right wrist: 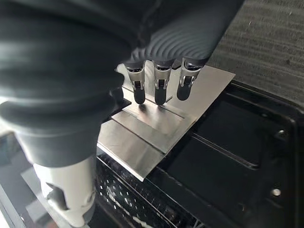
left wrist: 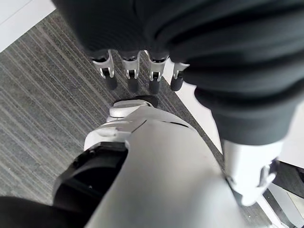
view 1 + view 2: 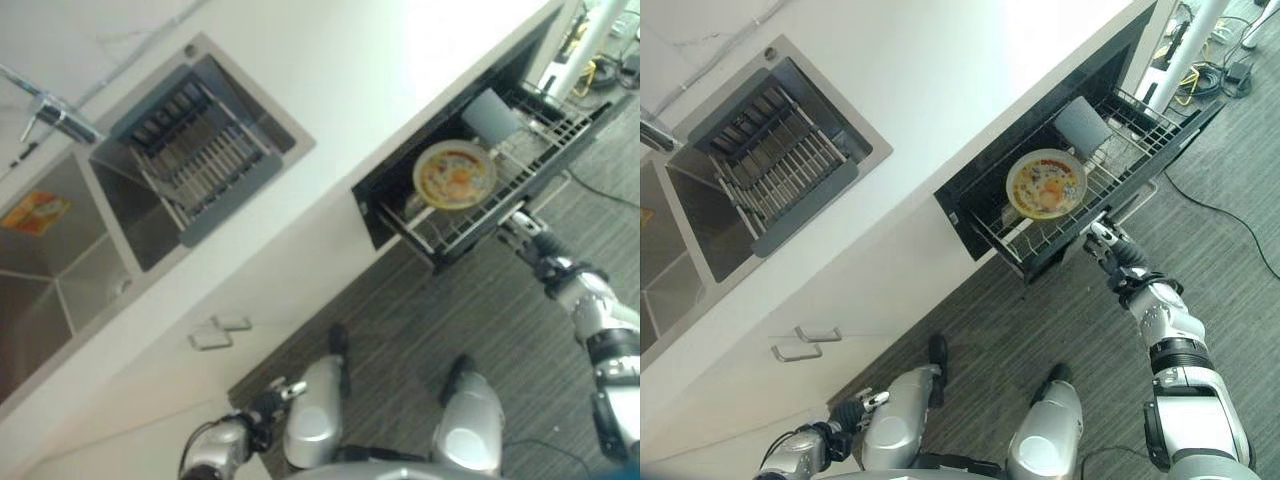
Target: Place the dishes in the dishwasher.
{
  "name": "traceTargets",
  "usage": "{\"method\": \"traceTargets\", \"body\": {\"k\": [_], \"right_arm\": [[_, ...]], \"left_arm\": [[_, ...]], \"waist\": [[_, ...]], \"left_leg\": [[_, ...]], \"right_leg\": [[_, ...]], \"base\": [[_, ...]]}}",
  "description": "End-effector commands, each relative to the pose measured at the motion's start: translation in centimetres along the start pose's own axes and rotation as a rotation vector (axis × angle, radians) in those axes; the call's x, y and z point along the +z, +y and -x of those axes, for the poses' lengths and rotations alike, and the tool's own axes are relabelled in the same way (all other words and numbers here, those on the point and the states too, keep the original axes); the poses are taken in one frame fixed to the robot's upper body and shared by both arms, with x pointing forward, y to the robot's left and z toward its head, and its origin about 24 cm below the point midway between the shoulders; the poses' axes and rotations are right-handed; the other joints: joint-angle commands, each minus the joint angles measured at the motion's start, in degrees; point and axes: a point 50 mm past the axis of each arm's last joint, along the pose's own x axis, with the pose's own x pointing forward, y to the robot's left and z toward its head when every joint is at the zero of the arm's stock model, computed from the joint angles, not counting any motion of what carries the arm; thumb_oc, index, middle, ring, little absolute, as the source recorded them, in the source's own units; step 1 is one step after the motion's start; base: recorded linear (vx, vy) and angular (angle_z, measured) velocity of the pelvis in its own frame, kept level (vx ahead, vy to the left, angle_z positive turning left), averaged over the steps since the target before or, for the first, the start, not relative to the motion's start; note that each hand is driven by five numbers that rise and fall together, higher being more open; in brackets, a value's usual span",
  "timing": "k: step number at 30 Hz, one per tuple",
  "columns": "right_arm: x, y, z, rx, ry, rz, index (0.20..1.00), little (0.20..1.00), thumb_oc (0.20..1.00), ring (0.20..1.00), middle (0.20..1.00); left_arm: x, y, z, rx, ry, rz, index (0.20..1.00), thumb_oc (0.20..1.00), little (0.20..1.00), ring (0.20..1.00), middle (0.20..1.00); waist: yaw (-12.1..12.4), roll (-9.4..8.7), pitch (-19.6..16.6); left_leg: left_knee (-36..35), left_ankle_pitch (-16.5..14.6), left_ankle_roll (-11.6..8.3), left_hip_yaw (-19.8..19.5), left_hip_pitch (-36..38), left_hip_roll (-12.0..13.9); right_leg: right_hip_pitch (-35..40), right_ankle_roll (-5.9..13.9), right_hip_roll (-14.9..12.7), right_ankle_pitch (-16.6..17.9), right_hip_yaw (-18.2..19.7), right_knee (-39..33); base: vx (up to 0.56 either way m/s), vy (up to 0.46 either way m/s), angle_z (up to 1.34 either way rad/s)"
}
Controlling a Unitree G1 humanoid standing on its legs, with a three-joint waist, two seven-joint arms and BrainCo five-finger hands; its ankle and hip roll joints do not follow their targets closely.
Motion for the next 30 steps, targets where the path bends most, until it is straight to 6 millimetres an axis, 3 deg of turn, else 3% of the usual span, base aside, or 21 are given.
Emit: {"method": "traceTargets", "body": {"k": [1, 5, 8, 12, 19, 25, 30], "right_arm": [[6.4, 7.6, -2.2, 0.372, -0.189, 0.091, 1.0, 1.0, 1.0, 1.0, 1.0], [9.4, 11.5, -2.2, 0.527, -0.245, 0.191, 1.0, 1.0, 1.0, 1.0, 1.0], [11.4, 13.4, -2.3, 0.576, -0.276, 0.241, 1.0, 1.0, 1.0, 1.0, 1.0], [14.9, 15.8, -2.3, 0.61, -0.376, 0.154, 1.0, 1.0, 1.0, 1.0, 1.0], [18.1, 18.3, -1.4, 0.682, -0.528, 0.024, 1.0, 1.0, 1.0, 1.0, 1.0], [19.0, 18.7, -0.9, 0.681, -0.585, -0.003, 1.0, 1.0, 1.0, 1.0, 1.0], [17.7, 17.4, -1.9, 0.61, -0.522, -0.021, 1.0, 1.0, 1.0, 1.0, 1.0]], "left_arm": [[-0.6, 1.4, 1.1, 0.003, 0.013, -0.023, 1.0, 1.0, 1.0, 1.0, 1.0], [0.5, 2.4, 1.4, 0.007, -0.004, -0.053, 1.0, 1.0, 1.0, 1.0, 1.0], [1.0, 2.8, 1.5, 0.011, -0.017, -0.063, 1.0, 1.0, 1.0, 1.0, 1.0], [2.2, 3.8, 1.8, 0.033, -0.044, -0.089, 1.0, 1.0, 1.0, 1.0, 1.0], [2.4, 4.7, 2.3, 0.056, -0.054, -0.107, 1.0, 1.0, 1.0, 1.0, 1.0], [2.7, 5.4, 2.7, 0.076, -0.05, -0.112, 1.0, 1.0, 1.0, 1.0, 1.0], [2.5, 5.9, 3.0, 0.101, -0.037, -0.098, 1.0, 1.0, 1.0, 1.0, 1.0]], "waist": [[3.6, -1.5, -1.4], [5.3, -2.72, -0.7], [6.5, -3.3, -0.5], [9.2, -4.2, -0.1], [12.1, -5.84, 0.3], [13.5, -7.09, 0.3], [14.0, -7.82, -0.6]], "left_leg": [[-1.8, 0.0, 1.19, 0.4, 0.6, -0.5], [-0.7, -0.7, 2.1, -0.5, -0.7, -1.2], [-0.5, -1.0, 2.42, -0.6, -1.1, -1.6], [0.6, -1.7, 2.79, -1.1, -3.0, -2.1], [2.4, -2.4, 2.94, -2.8, -5.4, -2.3], [2.3, -2.3, 2.79, -3.2, -5.4, -2.2], [0.8, -1.6, 2.27, -2.9, -4.1, -1.6]], "right_leg": [[1.4, -3.13, 3.8, -5.3, 1.6, 3.4], [0.7, -1.54, 3.3, -2.3, 1.4, 0.6], [1.3, -0.34, 3.0, 0.2, 0.8, -2.7], [1.7, 1.13, 2.5, 2.8, -0.9, -6.3], [2.5, 1.67, 2.7, 3.9, -2.6, -8.3], [4.5, 1.85, 3.0, 4.2, -4.0, -9.5], [6.6, 2.25, 3.7, 4.8, -4.9, -11.8]], "base": [[-0.01, 0.051, 0.11], [0.03, 0.057, 0.07], [0.05, 0.043, 0.22], [0.03, 0.011, 0.12], [0.02, -0.017, 0.12], [0.02, -0.065, 0.07], [-0.02, -0.086, 0.05]]}}
